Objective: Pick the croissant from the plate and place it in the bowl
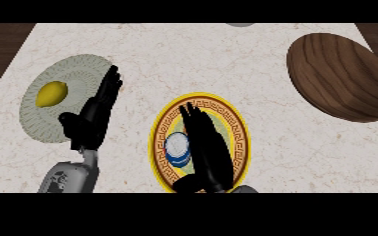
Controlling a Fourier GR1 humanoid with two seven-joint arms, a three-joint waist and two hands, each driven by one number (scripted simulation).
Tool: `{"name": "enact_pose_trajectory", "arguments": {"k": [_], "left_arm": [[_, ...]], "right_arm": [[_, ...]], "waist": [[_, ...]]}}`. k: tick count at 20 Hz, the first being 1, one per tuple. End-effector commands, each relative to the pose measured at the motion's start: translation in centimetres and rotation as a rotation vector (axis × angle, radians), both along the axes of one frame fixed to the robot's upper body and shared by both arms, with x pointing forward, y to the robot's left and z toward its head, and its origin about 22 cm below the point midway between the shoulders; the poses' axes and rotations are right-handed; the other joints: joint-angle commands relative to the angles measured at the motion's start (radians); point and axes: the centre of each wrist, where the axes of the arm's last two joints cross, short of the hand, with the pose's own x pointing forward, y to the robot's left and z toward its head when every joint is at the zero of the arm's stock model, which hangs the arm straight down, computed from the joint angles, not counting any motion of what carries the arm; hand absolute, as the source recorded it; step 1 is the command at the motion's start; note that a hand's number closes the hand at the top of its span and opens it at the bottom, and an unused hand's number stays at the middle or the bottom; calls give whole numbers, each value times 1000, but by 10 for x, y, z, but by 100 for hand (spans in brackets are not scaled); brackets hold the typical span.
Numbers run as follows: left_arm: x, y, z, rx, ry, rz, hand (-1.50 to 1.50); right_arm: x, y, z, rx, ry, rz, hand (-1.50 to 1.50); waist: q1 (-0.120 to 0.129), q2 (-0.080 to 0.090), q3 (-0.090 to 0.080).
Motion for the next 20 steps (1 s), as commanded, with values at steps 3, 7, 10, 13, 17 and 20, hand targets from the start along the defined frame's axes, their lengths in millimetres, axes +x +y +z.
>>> {"name": "enact_pose_trajectory", "arguments": {"k": [3,7,10,13,17,20], "left_arm": [[1,12,-21,-19,4,-10,0],[1,5,-1,-8,8,-11,0],[7,14,-5,-4,1,17,0],[-3,-10,-6,9,-7,9,0],[-5,0,-3,-22,14,-7,0],[4,6,1,-9,6,0,0]], "right_arm": [[2,2,-24,-61,-17,-25,-150],[23,-11,-33,-162,-37,-105,-150],[12,-11,-29,-201,-24,-86,-150],[40,-15,-17,-202,3,-48,-150],[43,-13,-31,-194,19,17,150],[23,-10,-53,-336,16,130,150]], "waist": [[0,1,0],[1,0,0],[-3,-1,0],[-1,0,0],[1,0,0],[-2,0,0]]}}
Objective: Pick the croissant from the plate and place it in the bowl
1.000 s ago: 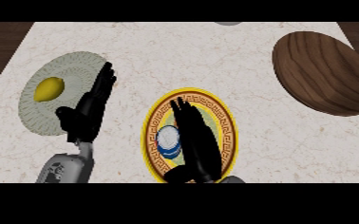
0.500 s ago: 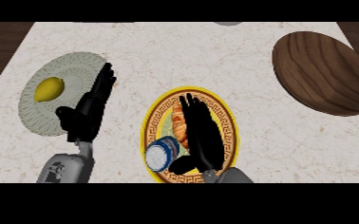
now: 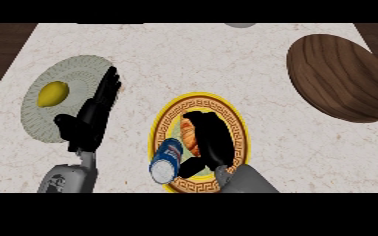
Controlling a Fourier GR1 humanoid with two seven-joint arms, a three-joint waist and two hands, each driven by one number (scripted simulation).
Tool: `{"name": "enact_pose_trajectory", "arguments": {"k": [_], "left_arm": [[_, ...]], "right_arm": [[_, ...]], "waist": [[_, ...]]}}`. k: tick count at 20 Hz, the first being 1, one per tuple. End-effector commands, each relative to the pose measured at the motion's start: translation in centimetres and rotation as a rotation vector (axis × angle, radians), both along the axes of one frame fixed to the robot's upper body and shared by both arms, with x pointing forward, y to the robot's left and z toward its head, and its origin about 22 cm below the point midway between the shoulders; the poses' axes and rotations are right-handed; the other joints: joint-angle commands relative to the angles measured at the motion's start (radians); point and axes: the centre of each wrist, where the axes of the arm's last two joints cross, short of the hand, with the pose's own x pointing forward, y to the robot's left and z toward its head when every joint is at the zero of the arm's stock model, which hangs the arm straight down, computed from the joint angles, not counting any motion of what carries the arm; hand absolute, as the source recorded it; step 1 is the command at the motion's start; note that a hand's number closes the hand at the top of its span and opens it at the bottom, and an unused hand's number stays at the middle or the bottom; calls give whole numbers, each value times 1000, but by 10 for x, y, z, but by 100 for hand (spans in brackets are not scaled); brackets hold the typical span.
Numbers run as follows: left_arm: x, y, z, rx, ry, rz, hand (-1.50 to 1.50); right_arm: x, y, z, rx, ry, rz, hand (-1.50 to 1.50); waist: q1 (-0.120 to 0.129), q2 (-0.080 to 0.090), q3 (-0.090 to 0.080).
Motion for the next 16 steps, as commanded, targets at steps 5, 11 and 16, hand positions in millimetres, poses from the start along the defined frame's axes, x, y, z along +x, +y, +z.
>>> {"name": "enact_pose_trajectory", "arguments": {"k": [5,11,16], "left_arm": [[2,-9,-3,4,-27,-3,0],[4,5,5,3,-11,6,0],[4,-7,-11,14,-6,4,0]], "right_arm": [[16,14,-8,-85,23,119,150],[54,-45,29,393,7,-355,150],[85,-68,43,575,-80,-461,150]], "waist": [[8,9,1],[-11,12,3],[2,13,2]]}}
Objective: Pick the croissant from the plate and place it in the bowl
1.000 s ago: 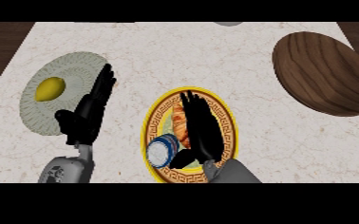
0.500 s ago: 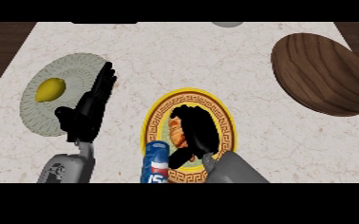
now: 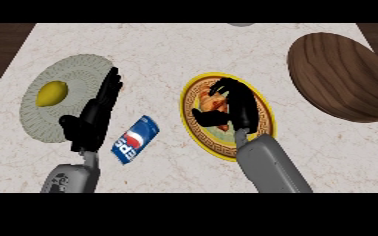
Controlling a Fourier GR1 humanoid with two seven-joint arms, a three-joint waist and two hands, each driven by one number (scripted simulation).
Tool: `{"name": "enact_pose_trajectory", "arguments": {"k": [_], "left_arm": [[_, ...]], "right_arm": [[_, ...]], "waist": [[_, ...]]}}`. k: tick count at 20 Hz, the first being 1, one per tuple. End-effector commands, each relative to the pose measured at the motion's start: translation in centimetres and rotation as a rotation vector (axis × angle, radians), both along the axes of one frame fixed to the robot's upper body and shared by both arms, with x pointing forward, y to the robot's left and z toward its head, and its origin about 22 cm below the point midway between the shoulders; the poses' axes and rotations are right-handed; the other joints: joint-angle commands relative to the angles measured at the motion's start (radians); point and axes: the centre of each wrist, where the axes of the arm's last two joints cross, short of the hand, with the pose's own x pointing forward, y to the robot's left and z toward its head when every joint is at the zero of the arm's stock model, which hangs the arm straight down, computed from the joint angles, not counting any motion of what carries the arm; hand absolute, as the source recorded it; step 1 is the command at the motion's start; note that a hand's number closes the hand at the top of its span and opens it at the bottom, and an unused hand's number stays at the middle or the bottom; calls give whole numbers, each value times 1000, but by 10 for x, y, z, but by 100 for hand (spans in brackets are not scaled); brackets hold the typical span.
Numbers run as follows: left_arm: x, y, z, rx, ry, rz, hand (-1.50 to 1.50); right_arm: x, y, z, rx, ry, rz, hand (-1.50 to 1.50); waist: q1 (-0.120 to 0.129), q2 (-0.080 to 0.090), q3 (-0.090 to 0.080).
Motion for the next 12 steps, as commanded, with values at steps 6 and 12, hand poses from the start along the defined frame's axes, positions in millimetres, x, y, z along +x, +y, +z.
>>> {"name": "enact_pose_trajectory", "arguments": {"k": [6,12], "left_arm": [[3,8,8,-3,-3,13,0],[7,7,7,-17,9,15,0]], "right_arm": [[26,6,53,116,-352,-81,150],[12,19,99,-51,-495,-142,150]], "waist": [[1,-4,-2],[-12,-10,-3]]}}
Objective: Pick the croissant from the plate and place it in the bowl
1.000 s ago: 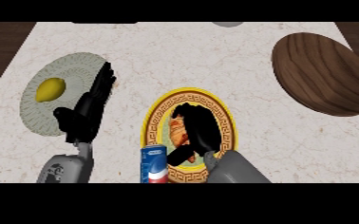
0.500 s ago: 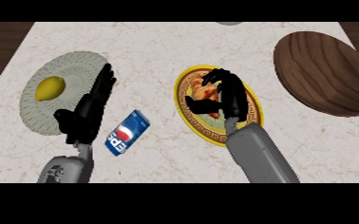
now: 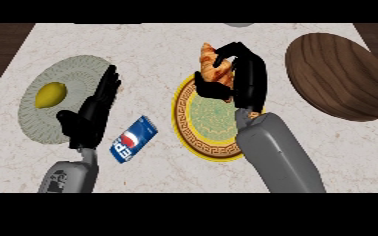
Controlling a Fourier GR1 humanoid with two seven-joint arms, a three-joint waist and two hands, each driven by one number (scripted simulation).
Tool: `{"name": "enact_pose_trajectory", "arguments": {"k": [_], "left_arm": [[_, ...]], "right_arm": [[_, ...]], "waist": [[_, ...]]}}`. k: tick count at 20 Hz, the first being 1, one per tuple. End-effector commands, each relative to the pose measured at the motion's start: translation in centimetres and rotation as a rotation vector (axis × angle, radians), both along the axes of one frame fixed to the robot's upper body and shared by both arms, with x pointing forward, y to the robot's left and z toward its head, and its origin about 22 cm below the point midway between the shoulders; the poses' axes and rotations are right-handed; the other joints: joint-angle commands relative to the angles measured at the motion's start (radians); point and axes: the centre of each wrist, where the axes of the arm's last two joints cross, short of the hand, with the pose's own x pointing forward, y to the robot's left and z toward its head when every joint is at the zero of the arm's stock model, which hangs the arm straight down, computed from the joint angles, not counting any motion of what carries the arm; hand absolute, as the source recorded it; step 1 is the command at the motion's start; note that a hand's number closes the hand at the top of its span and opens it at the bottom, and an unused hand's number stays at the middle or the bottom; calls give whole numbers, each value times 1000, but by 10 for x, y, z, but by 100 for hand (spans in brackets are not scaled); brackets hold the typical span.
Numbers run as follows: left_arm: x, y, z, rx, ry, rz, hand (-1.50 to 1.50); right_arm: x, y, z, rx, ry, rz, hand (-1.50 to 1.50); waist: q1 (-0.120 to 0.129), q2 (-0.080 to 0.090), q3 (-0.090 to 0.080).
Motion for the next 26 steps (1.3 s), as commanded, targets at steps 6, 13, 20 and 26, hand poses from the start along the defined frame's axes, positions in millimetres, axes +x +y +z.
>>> {"name": "enact_pose_trajectory", "arguments": {"k": [6,13,20,26], "left_arm": [[-6,0,0,9,1,-6,0],[-4,-13,0,-6,3,-33,0],[-7,-5,-10,5,-10,3,0],[-13,-4,-4,-6,-10,3,0]], "right_arm": [[-2,17,93,-143,-46,-190,150],[31,-19,171,-128,-32,-287,150],[43,-51,187,-99,-3,-355,150],[67,-105,162,-295,101,-507,150]], "waist": [[3,-1,0],[11,4,0],[9,4,0],[10,4,0]]}}
